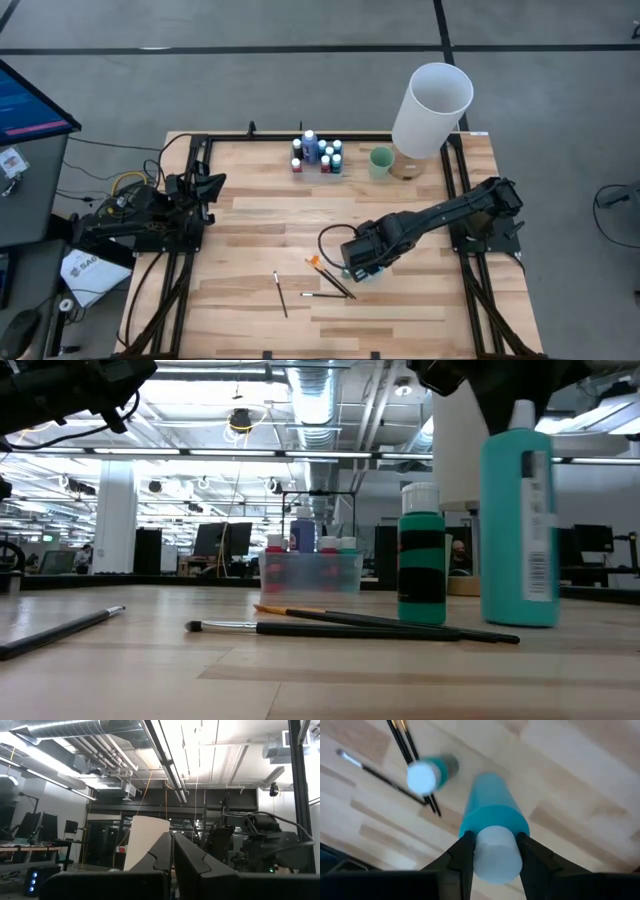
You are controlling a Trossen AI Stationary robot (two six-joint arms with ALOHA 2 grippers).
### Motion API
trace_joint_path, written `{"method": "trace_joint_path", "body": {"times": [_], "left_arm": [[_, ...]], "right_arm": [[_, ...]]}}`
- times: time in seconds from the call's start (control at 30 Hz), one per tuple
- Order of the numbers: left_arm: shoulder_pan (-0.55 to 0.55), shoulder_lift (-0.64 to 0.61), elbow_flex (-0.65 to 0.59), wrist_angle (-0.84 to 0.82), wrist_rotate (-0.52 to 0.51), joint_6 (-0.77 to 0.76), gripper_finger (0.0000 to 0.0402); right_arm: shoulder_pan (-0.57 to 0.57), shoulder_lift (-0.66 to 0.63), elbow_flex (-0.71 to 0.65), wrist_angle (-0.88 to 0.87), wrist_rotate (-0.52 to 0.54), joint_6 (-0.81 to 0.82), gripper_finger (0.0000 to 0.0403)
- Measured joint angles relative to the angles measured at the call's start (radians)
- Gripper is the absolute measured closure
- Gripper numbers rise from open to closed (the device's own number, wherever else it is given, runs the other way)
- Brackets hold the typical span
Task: Pick & Place Paint Supplies
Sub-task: Put the large light blue paint bottle into the transparent bin
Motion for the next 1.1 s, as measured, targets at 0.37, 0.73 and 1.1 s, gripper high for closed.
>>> {"method": "trace_joint_path", "body": {"times": [0.37,0.73,1.1], "left_arm": [[0.000,0.000,0.000,0.000,0.000,0.000,0.0400],[0.000,0.000,0.000,0.000,0.000,0.000,0.0400],[0.000,0.000,0.000,0.000,0.000,0.000,0.0400]], "right_arm": [[-0.197,-0.003,0.166,-0.152,0.091,-0.200,0.0291],[-0.471,0.005,0.273,-0.054,0.170,-0.460,0.0291],[-0.597,0.005,0.275,0.284,0.158,-0.594,0.0291]]}}
